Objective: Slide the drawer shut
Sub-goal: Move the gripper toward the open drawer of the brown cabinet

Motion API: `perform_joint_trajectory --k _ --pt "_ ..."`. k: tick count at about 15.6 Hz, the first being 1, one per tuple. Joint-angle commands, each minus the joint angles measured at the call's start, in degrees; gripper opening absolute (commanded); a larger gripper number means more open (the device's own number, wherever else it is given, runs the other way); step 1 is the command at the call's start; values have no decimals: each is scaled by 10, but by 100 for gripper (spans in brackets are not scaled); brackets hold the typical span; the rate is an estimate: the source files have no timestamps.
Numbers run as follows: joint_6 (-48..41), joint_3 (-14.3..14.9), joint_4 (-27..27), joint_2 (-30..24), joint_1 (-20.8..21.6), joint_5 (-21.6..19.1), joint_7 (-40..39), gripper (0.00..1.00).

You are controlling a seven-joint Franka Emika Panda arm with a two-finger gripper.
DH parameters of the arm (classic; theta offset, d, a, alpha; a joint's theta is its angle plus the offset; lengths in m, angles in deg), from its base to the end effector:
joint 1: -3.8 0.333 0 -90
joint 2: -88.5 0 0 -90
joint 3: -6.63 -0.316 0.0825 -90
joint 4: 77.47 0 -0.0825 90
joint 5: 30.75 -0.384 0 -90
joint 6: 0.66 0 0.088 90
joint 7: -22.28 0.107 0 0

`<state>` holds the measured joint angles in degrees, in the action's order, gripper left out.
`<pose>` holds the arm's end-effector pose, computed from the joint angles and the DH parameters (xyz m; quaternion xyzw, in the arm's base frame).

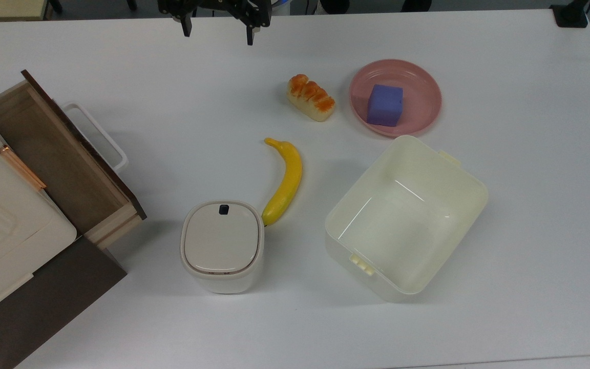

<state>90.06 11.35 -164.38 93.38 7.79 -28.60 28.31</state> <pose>0.5813 -0.0093 0.6029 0.9980 -0.0584 -0.0082 0.0227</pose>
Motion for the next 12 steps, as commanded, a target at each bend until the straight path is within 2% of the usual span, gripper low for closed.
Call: perform_joint_trajectory --k 1,5,7,8,12 --pt "8 4 -7 -7 0 -14 -74 100" --pt "19 4 -8 -7 0 -14 -90 100" --pt "24 4 -9 -6 0 -14 -101 86" --pt "24 4 -9 -6 0 -14 -104 63" --pt "24 3 -10 -6 1 -14 -104 8"
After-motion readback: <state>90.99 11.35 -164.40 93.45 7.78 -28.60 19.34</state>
